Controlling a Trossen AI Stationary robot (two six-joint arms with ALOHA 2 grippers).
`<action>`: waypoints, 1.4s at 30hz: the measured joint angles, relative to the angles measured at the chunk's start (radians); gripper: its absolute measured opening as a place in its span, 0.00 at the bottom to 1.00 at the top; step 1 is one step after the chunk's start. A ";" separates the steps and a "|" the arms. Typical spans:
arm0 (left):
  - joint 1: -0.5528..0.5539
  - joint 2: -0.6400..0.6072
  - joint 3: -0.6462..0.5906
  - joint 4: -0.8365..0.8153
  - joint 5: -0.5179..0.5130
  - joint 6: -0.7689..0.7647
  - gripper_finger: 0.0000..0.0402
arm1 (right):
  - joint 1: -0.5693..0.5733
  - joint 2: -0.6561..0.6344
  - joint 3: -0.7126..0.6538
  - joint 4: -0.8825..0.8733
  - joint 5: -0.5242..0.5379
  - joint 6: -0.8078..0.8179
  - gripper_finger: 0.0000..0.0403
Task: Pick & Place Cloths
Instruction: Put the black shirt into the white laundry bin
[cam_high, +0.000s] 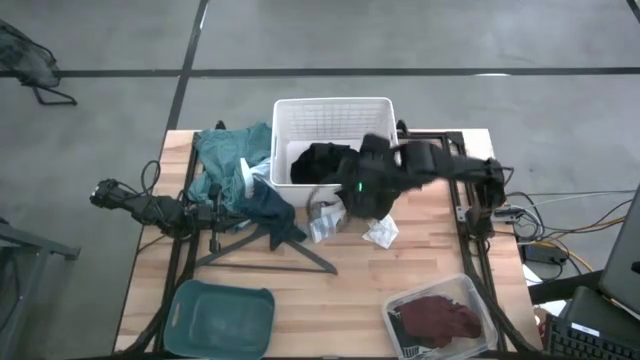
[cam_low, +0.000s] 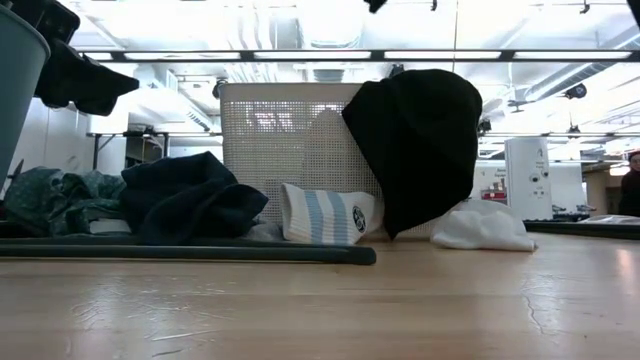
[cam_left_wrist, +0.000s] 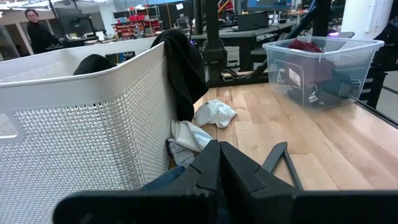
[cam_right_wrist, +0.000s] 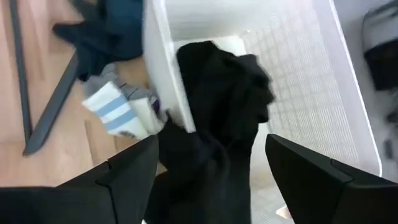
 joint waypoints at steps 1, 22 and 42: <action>0.000 0.000 0.000 0.000 0.000 0.000 0.03 | 0.028 0.005 -0.010 0.003 0.024 0.000 0.71; -0.001 0.000 0.000 -0.008 0.000 0.000 0.03 | 0.257 0.016 -0.431 -0.001 0.043 0.912 0.54; -0.001 0.000 0.000 -0.008 0.000 0.000 0.03 | 0.351 -0.397 -1.062 0.304 0.248 1.232 0.65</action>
